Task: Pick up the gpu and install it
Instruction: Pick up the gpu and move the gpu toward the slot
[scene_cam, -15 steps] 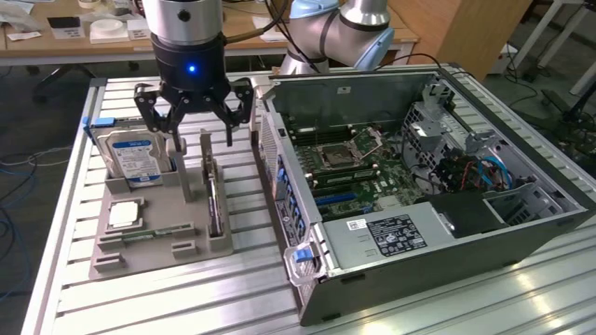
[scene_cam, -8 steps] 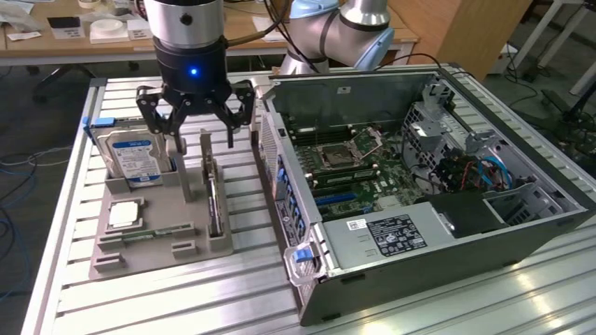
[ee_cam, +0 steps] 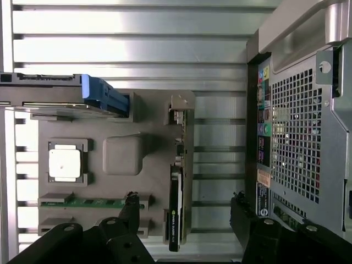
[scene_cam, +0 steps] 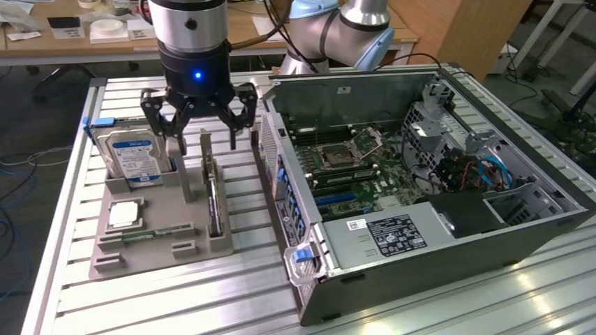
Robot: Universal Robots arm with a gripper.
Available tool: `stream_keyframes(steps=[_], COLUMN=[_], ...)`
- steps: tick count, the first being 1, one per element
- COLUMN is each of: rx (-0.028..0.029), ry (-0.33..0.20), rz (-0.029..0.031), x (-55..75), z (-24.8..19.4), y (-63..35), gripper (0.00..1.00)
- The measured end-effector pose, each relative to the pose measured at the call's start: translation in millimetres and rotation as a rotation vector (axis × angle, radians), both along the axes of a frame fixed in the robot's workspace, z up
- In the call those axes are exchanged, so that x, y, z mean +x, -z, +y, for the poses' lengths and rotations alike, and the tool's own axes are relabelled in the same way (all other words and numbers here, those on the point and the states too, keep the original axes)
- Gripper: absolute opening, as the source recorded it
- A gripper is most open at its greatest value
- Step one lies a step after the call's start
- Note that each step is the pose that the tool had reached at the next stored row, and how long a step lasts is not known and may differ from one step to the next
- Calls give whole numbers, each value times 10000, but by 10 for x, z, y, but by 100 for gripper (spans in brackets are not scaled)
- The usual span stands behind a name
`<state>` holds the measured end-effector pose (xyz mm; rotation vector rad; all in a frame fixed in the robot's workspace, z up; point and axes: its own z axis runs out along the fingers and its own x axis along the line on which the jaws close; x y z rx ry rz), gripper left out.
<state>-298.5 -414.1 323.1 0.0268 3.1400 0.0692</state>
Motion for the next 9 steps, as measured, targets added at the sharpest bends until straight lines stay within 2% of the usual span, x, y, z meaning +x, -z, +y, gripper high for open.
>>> stream_keyframes(steps=[9], rx=[0], ry=[0], rz=[-1], x=[9], z=[0], y=[28], gripper=[76])
